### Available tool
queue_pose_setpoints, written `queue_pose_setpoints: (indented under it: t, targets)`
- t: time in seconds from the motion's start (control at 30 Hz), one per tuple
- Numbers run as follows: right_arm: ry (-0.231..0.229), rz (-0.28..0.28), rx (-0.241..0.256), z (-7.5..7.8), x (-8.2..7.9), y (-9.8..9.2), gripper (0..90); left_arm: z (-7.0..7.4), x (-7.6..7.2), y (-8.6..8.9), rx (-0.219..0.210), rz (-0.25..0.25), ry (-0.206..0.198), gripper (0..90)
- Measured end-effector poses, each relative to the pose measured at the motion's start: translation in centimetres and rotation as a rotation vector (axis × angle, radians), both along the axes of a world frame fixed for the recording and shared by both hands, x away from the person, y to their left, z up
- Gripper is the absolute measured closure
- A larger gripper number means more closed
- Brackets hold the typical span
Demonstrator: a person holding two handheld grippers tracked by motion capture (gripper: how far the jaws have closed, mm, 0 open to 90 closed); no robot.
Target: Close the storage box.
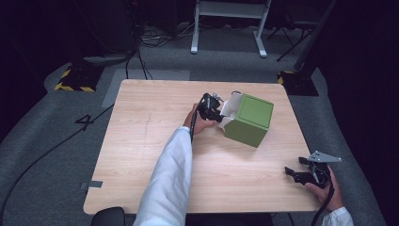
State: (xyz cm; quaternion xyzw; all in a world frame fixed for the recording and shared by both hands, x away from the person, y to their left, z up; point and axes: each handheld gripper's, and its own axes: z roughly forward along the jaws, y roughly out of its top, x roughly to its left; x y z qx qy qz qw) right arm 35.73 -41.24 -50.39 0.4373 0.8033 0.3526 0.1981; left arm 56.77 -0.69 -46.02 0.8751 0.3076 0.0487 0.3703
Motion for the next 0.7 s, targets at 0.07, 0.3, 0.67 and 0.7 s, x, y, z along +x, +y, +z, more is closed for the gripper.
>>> queue_pose_setpoints:
  t: [0.07,0.3,0.67,0.7]
  targets:
    - [0.000,0.000,0.000,0.0,0.0,0.0,16.0,-0.1,0.1,0.5,-0.010,0.010,-0.001,57.9]
    - [-0.001,0.000,0.000,0.0,0.0,0.0,16.0,-0.5,0.4,2.3,-0.016,0.029,0.011,57.7]
    - [-0.001,0.001,0.000,0.0,0.0,0.0,16.0,-0.7,0.6,4.3,-0.026,0.050,-0.008,56.4]
    - [0.000,0.001,0.000,0.0,0.0,0.0,16.0,-0.6,0.7,4.6,-0.014,0.049,-0.008,56.3]
